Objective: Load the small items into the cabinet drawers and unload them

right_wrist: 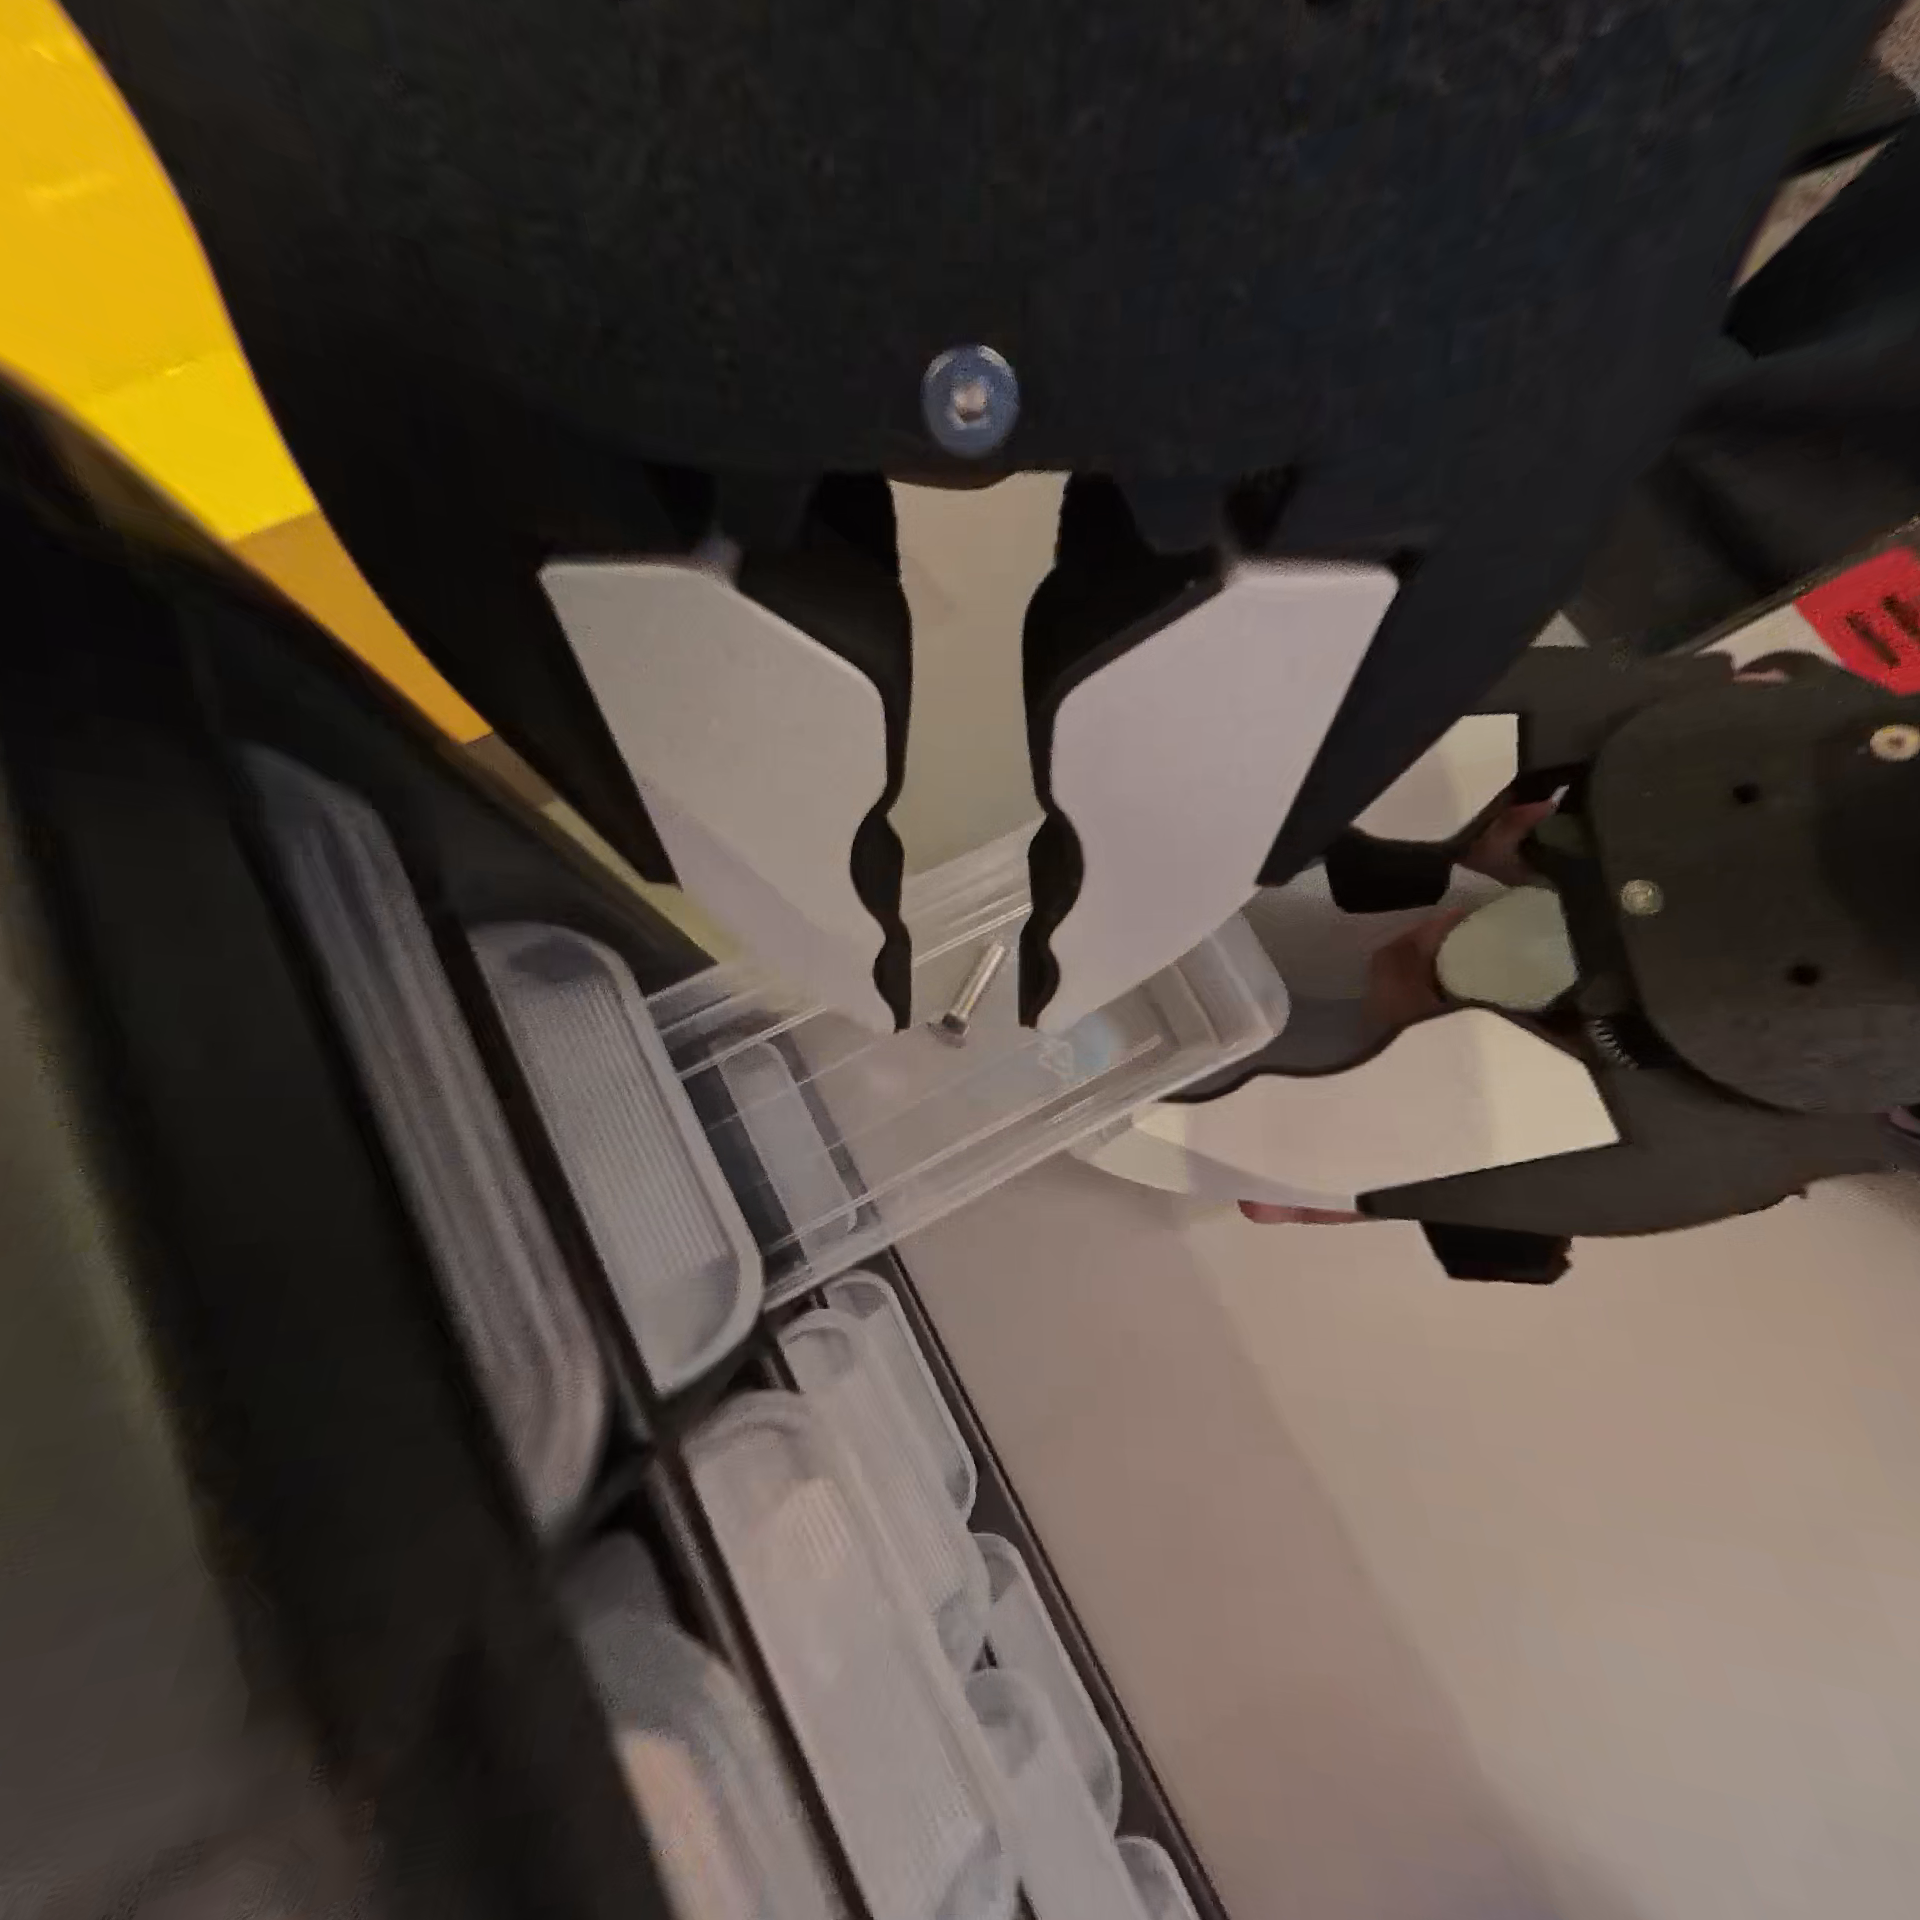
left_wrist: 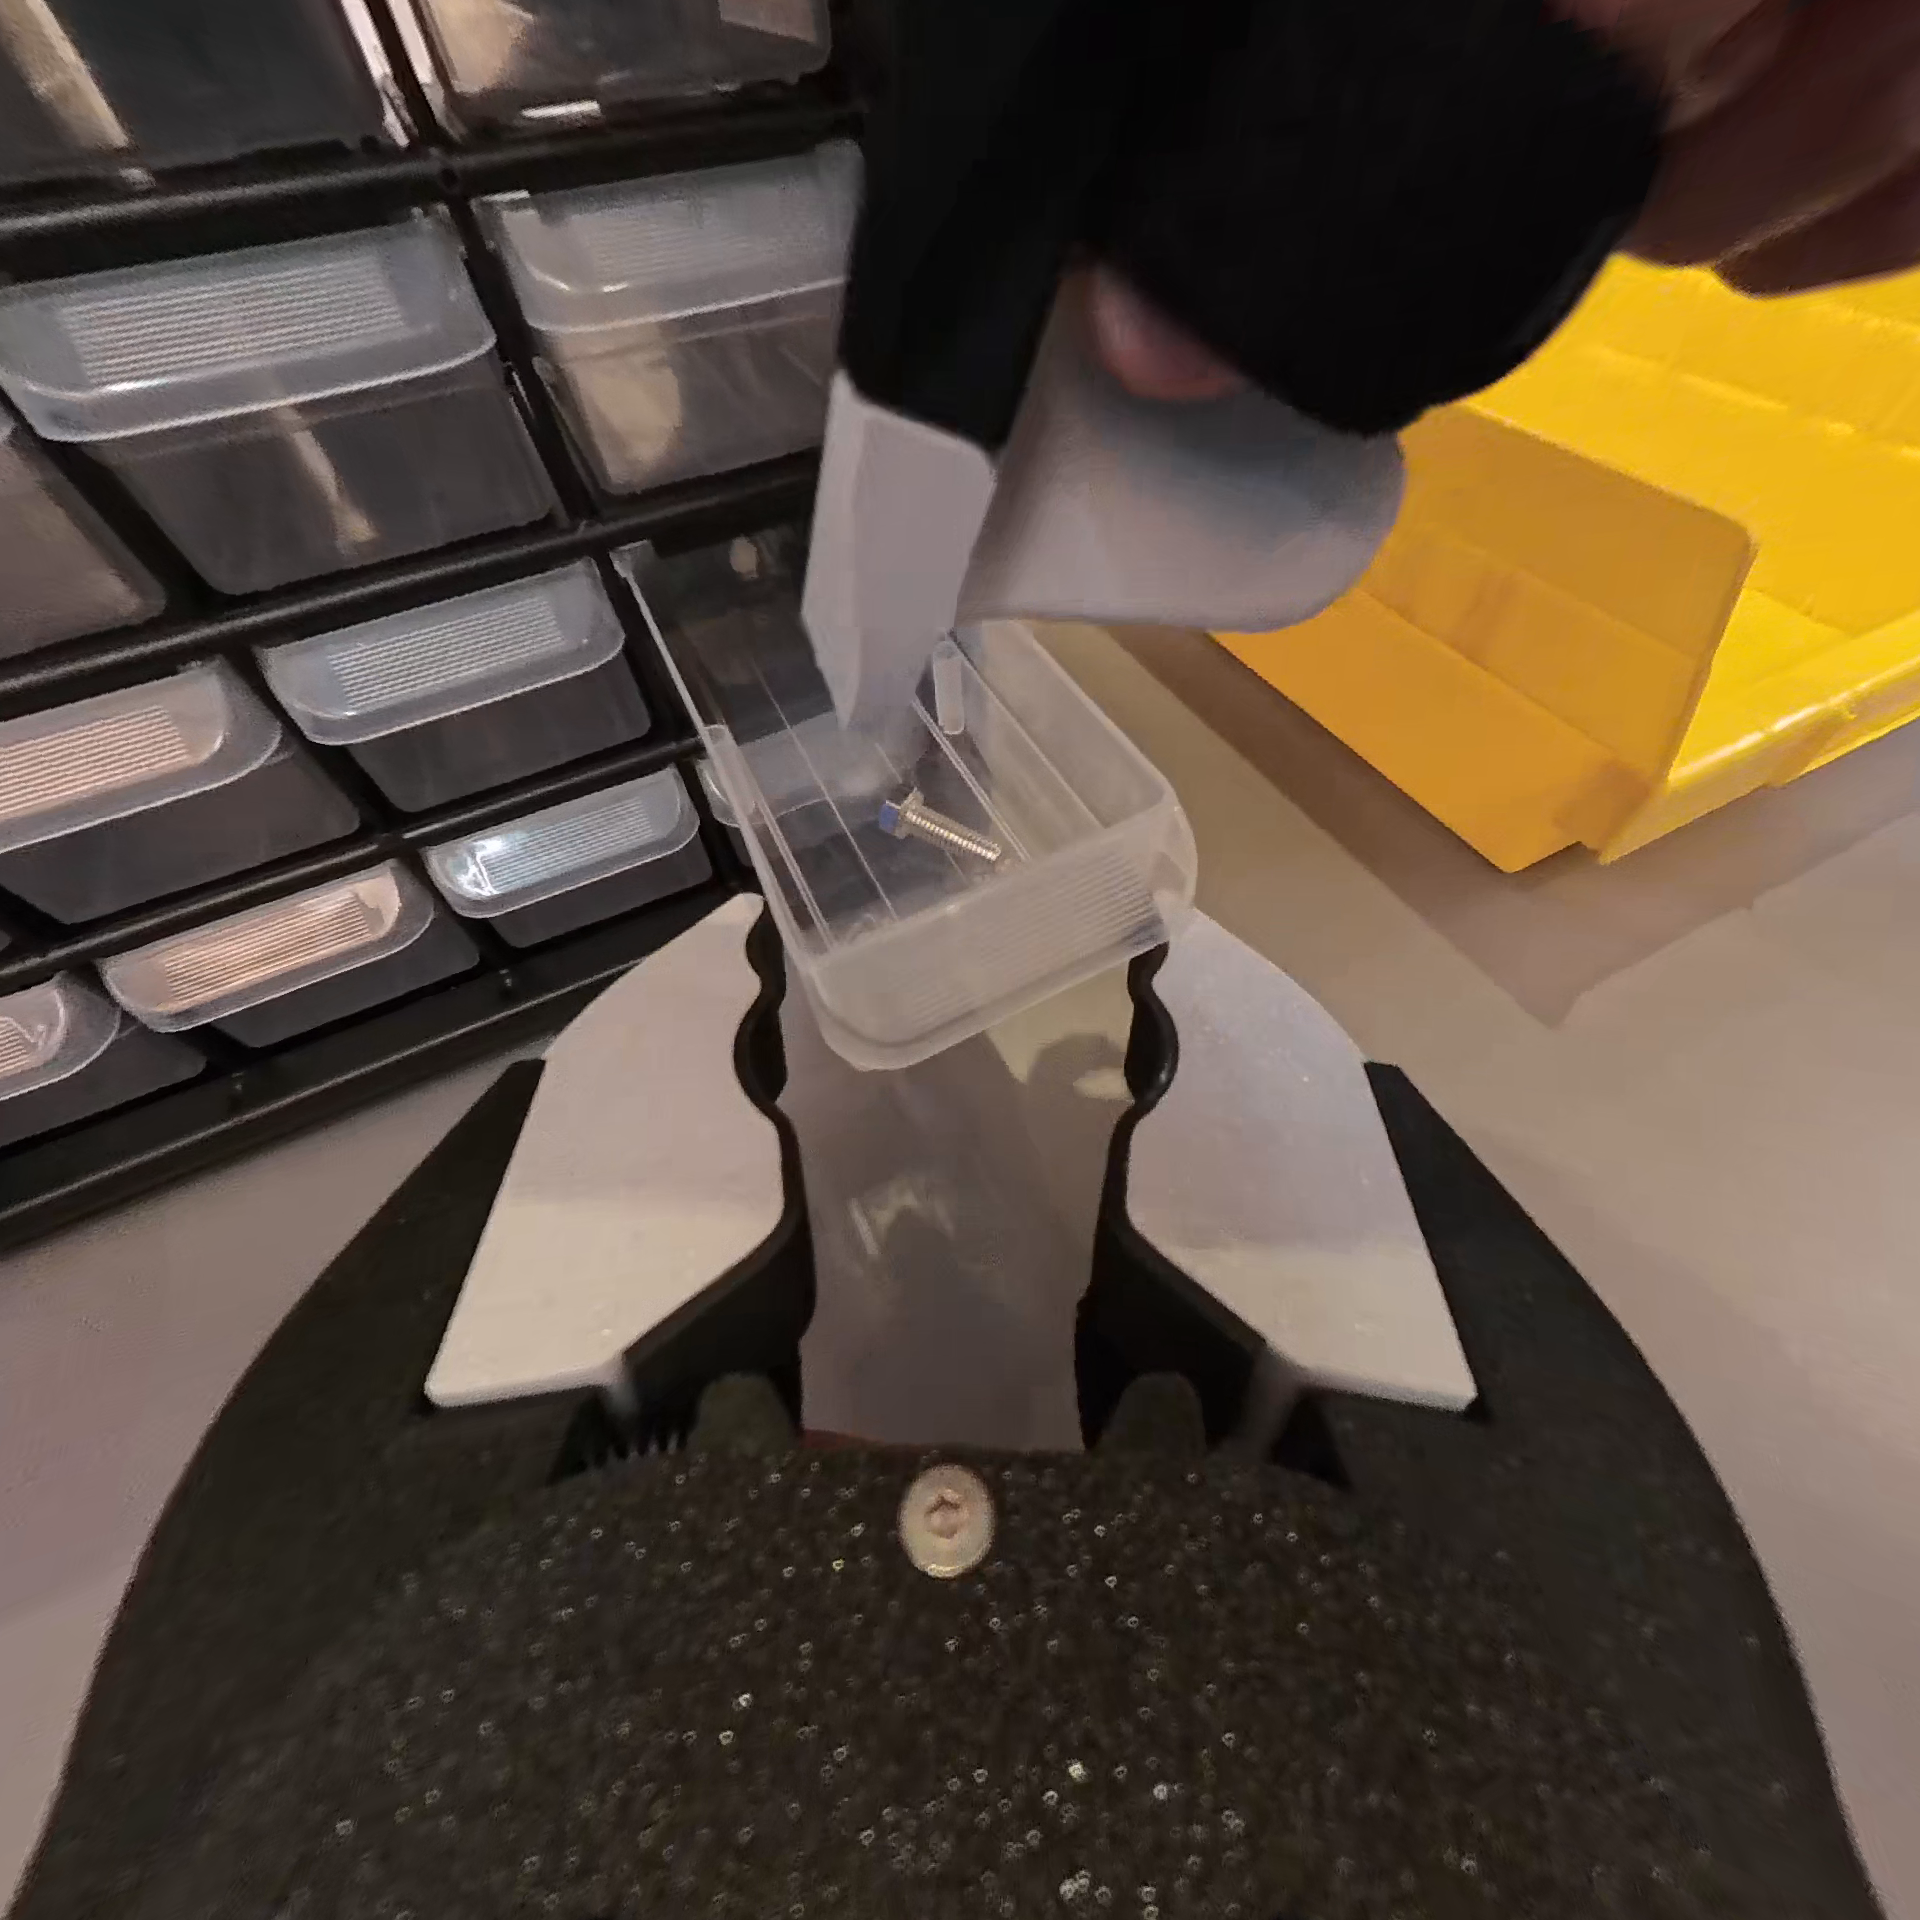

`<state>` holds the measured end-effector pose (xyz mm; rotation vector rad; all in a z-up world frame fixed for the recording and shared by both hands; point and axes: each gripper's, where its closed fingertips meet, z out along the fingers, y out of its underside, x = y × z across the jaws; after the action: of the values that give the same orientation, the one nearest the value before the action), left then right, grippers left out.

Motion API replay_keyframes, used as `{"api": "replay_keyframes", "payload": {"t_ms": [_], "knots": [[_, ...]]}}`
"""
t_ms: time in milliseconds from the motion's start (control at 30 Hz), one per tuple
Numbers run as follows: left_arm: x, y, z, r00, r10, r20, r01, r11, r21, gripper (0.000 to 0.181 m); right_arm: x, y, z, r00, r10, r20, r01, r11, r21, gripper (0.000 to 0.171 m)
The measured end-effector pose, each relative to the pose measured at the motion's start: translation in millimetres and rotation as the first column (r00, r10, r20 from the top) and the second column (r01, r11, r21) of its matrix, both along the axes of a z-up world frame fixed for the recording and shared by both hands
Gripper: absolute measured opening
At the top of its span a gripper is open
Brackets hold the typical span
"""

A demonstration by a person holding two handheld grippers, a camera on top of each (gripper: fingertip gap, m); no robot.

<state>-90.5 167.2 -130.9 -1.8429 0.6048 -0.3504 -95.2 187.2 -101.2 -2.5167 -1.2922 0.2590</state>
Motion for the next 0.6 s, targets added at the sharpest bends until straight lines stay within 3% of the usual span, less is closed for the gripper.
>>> {"api": "replay_keyframes", "payload": {"t_ms": [100, 300, 500, 600], "knots": [[-0.1, -1.0, -0.2, 1.000, 0.000, -0.007, 0.000, 1.000, 0.004, 0.063, -4.4, -4.4, -8.9, 0.998, 0.017, 0.062, -0.013, 0.998, -0.068, 0.021], [0.1, -2.9, 0.1, 1.000, 0.001, -0.015, 0.000, 1.000, 0.005, 0.063, -4.0, 3.4, -21.2, 0.984, 0.026, 0.174, -0.016, 0.998, -0.058, 0.020], [0.5, -3.9, 0.5, 1.000, 0.004, -0.019, -0.004, 1.000, 0.003, 0.063, -7.1, -1.7, -17.7, 0.974, 0.048, 0.224, -0.031, 0.997, -0.077, 0.019], [-1.0, -5.4, -0.5, 1.000, 0.004, -0.027, -0.004, 1.000, 0.006, 0.063, -10.7, -5.9, -16.6, 0.972, 0.114, 0.206, -0.103, 0.993, -0.064, 0.019]]}}
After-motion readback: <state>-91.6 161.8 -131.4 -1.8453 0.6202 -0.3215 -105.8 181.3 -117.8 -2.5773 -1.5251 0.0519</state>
